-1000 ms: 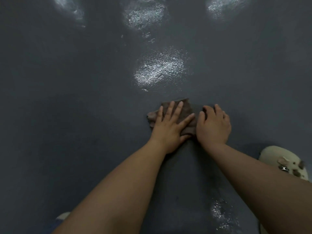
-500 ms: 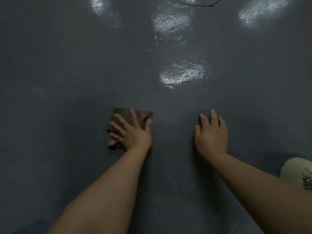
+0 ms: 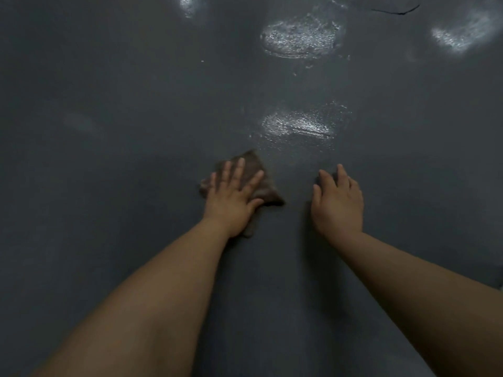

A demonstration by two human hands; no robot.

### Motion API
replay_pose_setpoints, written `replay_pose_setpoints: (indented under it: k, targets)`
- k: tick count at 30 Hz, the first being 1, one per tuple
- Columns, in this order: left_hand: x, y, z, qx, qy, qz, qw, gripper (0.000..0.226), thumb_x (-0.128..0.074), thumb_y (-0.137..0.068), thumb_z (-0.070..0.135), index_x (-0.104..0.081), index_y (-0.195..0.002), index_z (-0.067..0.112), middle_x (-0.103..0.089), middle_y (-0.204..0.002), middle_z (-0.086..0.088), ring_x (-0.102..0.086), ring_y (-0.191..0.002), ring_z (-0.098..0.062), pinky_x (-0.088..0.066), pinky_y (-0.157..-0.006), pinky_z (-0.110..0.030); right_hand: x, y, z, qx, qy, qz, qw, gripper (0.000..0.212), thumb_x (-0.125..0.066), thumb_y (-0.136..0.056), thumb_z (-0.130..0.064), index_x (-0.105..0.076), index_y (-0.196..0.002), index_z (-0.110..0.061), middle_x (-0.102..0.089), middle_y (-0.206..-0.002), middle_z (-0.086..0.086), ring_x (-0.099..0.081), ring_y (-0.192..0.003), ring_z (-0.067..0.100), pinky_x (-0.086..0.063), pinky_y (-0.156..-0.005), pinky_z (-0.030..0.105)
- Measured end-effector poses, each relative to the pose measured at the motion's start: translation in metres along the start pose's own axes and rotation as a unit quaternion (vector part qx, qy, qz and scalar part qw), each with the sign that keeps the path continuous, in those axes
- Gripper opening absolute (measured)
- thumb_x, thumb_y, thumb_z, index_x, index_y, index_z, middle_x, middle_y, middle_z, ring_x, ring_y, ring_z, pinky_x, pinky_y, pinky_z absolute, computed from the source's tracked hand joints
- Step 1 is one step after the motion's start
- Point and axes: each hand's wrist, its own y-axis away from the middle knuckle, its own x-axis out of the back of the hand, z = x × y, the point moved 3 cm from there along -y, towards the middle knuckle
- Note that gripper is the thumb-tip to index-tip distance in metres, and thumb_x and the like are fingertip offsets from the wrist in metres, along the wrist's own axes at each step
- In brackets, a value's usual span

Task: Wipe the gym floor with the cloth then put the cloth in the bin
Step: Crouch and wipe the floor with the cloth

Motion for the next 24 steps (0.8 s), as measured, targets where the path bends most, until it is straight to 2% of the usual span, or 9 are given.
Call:
replay_pose_setpoints:
  k: [2, 5, 7, 9, 11, 14, 17, 21, 24]
  targets:
    - [-0.005, 0.003, -0.047, 0.106, 0.051, 0.009, 0.993, 0.062, -0.023, -0.097, 0.055, 0.007, -0.149, 0.04, 0.02, -0.157, -0.005, 0.016, -0.144, -0.03, 0.005, -0.115, -0.051, -0.008, 0.002, -0.015, 0.026, 0.012, -0.006, 1.0, 0.047, -0.034, -0.1, -0.033, -0.035, -0.145, -0.018, -0.013, -0.158, 0.01, -0.019, -0.141, 0.032, -0.016, -0.116, 0.044]
    - [-0.014, 0.017, -0.09, 0.274, 0.145, 0.016, 0.951, 0.061, -0.023, -0.097, 0.054, 0.005, -0.15, 0.038, 0.019, -0.158, -0.004, 0.017, -0.144, -0.031, 0.003, -0.113, -0.058, -0.02, 0.005, -0.032, 0.038, 0.02, -0.011, 0.999, 0.047, -0.033, -0.1, -0.034, -0.035, -0.144, -0.018, -0.015, -0.157, 0.011, -0.02, -0.14, 0.032, -0.016, -0.116, 0.043]
    - [-0.016, 0.021, -0.089, 0.338, 0.185, 0.028, 0.923, 0.061, -0.023, -0.098, 0.053, 0.003, -0.15, 0.038, 0.019, -0.158, -0.005, 0.017, -0.143, -0.033, 0.003, -0.112, -0.06, -0.027, 0.009, -0.038, 0.031, 0.019, -0.011, 0.999, 0.047, -0.034, -0.1, -0.034, -0.036, -0.144, -0.018, -0.017, -0.157, 0.012, -0.02, -0.14, 0.032, -0.016, -0.115, 0.044]
    - [-0.014, 0.019, -0.072, 0.352, 0.21, 0.043, 0.911, 0.06, -0.025, -0.098, 0.051, 0.002, -0.15, 0.037, 0.019, -0.157, -0.007, 0.018, -0.143, -0.036, 0.004, -0.111, -0.061, -0.031, 0.014, -0.04, 0.017, 0.019, -0.01, 1.0, 0.047, -0.035, -0.1, -0.033, -0.036, -0.145, -0.019, -0.018, -0.157, 0.011, -0.02, -0.14, 0.031, -0.017, -0.115, 0.045]
    - [-0.014, 0.015, -0.042, 0.295, 0.194, 0.044, 0.935, 0.061, -0.027, -0.099, 0.05, 0.002, -0.15, 0.037, 0.02, -0.157, -0.009, 0.019, -0.142, -0.039, 0.006, -0.11, -0.063, -0.033, 0.016, -0.04, 0.008, 0.017, -0.01, 1.0, 0.046, -0.037, -0.099, -0.029, -0.037, -0.144, -0.021, -0.02, -0.157, 0.009, -0.02, -0.141, 0.03, -0.018, -0.115, 0.044]
    - [-0.009, 0.008, 0.015, 0.09, 0.12, 0.025, 0.988, 0.061, -0.027, -0.098, 0.051, 0.004, -0.149, 0.041, 0.022, -0.156, -0.007, 0.022, -0.141, -0.038, 0.012, -0.108, -0.062, -0.031, 0.012, -0.039, 0.0, 0.003, 0.004, 1.0, 0.047, -0.042, -0.095, -0.02, -0.041, -0.142, -0.022, -0.025, -0.155, 0.007, -0.024, -0.139, 0.029, -0.023, -0.113, 0.043]
    - [0.008, -0.021, 0.036, -0.045, 0.068, 0.015, 0.997, 0.059, -0.026, -0.097, 0.054, 0.002, -0.148, 0.044, 0.025, -0.156, -0.004, 0.024, -0.141, -0.035, 0.015, -0.106, -0.062, -0.03, 0.008, -0.04, -0.018, -0.014, 0.027, 0.999, 0.05, -0.045, -0.09, -0.015, -0.044, -0.14, -0.017, -0.032, -0.152, 0.005, -0.029, -0.136, 0.029, -0.027, -0.11, 0.042]
    - [0.028, -0.061, 0.018, -0.089, 0.021, -0.007, 0.996, 0.059, -0.025, -0.097, 0.057, 0.003, -0.147, 0.047, 0.025, -0.156, 0.001, 0.025, -0.141, -0.032, 0.013, -0.107, -0.062, -0.033, 0.007, -0.042, -0.037, -0.02, 0.045, 0.998, 0.052, -0.044, -0.091, -0.015, -0.039, -0.143, -0.015, -0.034, -0.151, 0.005, -0.032, -0.133, 0.031, -0.029, -0.109, 0.042]
    - [0.039, -0.08, -0.013, -0.021, 0.069, 0.007, 0.997, 0.059, -0.025, -0.097, 0.057, 0.003, -0.148, 0.045, 0.023, -0.157, 0.001, 0.022, -0.142, -0.031, 0.011, -0.109, -0.06, -0.036, 0.006, -0.042, -0.039, 0.006, 0.029, 0.999, 0.052, -0.042, -0.094, -0.02, -0.033, -0.146, -0.018, -0.028, -0.154, 0.004, -0.028, -0.135, 0.03, -0.027, -0.111, 0.043]
